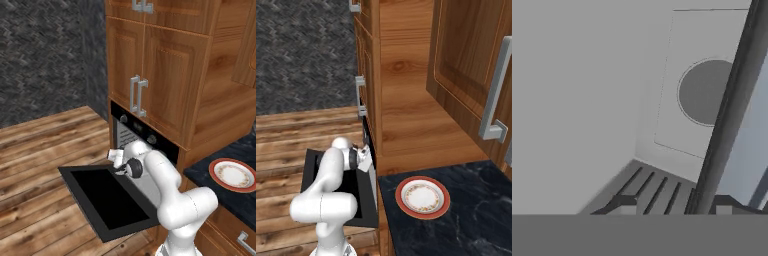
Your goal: Take the baked cake out of the oven and place it on the plate for cooling. Then close the oven door.
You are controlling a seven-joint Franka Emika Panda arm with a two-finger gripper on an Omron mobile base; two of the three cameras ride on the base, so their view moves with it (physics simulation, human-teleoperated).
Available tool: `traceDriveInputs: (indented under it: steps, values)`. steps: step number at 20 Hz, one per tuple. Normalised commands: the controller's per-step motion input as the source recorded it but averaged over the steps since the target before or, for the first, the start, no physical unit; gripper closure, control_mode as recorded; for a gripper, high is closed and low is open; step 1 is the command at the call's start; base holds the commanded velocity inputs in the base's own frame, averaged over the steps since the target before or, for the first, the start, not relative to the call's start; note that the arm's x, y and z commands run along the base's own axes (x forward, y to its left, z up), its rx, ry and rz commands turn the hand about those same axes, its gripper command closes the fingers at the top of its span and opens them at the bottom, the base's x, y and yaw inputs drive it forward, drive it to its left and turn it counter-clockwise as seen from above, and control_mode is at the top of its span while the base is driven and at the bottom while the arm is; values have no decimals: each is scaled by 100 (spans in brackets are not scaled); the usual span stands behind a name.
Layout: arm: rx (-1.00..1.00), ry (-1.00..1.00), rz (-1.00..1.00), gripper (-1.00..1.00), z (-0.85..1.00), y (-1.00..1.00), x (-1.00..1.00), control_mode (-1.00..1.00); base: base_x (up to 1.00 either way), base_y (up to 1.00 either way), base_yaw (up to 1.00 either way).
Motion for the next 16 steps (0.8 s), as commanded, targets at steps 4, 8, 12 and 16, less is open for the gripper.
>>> traceDriveInputs:
  steps: [4, 8, 12, 16]
  values:
    - [14, 49, 0, 100, -81, 0, 0, -100, 0, 0, 0]
    - [7, 47, 1, 100, -100, 4, 0, -100, 0, 0, 0]
    - [4, 45, 4, 100, -100, 19, -1, -100, 0, 0, 0]
    - [4, 45, 6, 100, -100, 32, -1, -100, 0, 0, 0]
